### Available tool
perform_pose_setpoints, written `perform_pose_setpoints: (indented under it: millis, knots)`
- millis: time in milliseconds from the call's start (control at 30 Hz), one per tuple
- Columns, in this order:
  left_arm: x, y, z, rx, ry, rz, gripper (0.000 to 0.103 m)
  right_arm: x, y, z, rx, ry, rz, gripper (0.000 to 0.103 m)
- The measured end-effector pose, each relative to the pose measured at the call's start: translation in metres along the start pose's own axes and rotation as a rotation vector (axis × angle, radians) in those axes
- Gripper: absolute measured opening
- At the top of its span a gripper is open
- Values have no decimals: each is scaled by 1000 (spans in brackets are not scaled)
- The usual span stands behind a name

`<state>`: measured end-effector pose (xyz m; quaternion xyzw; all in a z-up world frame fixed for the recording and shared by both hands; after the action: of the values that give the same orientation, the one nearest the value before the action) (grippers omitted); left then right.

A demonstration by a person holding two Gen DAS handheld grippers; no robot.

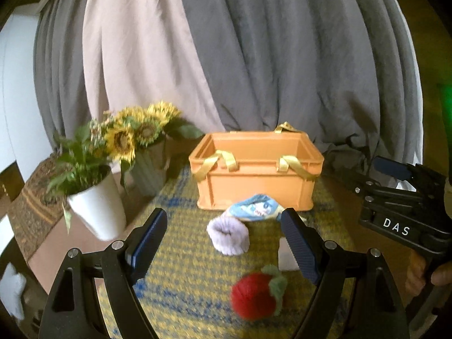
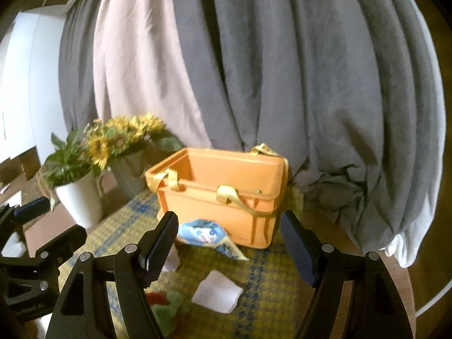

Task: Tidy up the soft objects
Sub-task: 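Withdraw both grippers from the crate toward the strawberry plush and white cloth, then grasp the red strawberry plush with left gripper while right gripper grasps the white cloth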

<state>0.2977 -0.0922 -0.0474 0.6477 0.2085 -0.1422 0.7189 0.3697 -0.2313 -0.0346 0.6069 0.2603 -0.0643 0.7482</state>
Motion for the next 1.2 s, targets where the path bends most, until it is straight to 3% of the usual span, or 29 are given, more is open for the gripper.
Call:
perform_pose_setpoints:
  millis: [400, 1200]
  knots:
    - [27, -47, 14, -53, 48, -109, 83, 36, -41, 2, -84, 138, -75, 75]
    - [85, -111, 24, -97, 50, -283, 82, 111, -111, -3, -88, 273, -268, 70]
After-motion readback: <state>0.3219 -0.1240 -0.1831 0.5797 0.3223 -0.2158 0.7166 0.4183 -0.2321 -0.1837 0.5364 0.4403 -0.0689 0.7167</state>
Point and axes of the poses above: each gripper's, at about its wrist camera, not at the fingertips, and x roughly the way its jaws point, z to its right, y to its top, the point moved 3 cm from there along x, roughly the way its jaws point, and after that the axes turned 9 degrees about -x, right-handed, at the moved point
